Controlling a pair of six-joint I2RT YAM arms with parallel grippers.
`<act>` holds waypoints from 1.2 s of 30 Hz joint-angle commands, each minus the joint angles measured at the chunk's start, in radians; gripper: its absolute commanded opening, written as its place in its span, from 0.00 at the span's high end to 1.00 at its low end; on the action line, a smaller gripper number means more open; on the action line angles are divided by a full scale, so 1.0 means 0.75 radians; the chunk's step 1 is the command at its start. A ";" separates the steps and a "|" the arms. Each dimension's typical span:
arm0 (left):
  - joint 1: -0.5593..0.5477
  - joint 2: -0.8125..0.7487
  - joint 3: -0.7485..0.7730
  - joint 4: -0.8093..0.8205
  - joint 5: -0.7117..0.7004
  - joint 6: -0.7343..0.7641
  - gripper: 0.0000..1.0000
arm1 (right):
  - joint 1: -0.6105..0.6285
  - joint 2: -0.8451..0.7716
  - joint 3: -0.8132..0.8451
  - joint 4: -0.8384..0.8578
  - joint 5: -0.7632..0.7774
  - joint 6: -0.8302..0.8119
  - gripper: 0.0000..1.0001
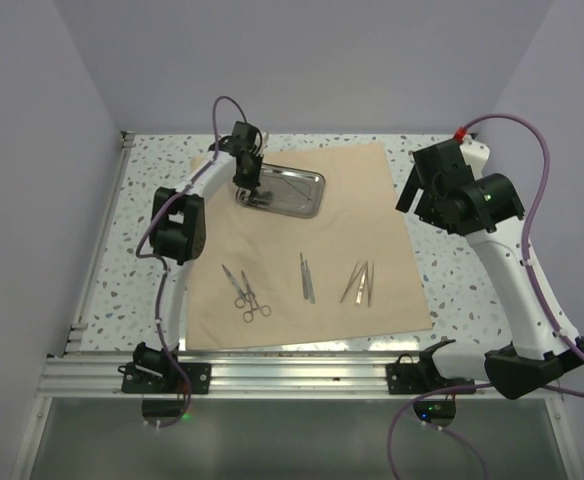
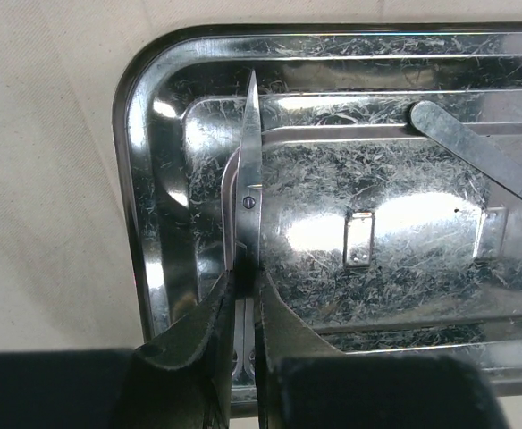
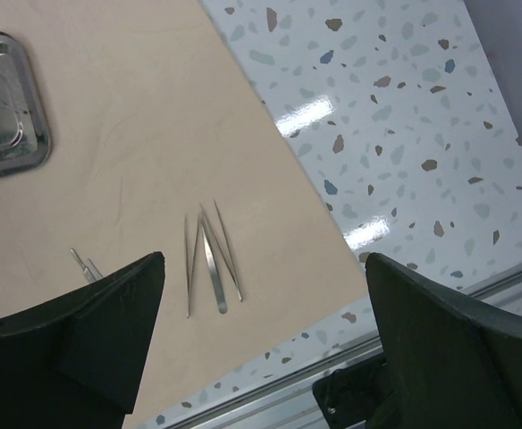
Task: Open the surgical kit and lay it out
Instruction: Pick up the medical item from the container.
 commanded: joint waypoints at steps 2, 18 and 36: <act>0.009 0.107 -0.118 -0.301 0.061 -0.012 1.00 | -0.006 0.003 0.001 -0.173 -0.022 0.005 0.02; 0.025 -0.188 -0.086 0.063 0.618 -0.205 1.00 | -0.008 -0.093 -0.066 -0.126 -0.108 -0.026 0.02; -0.165 -1.132 -1.034 -0.023 0.019 -0.470 1.00 | -0.006 0.086 -0.005 0.095 -0.347 -0.169 0.04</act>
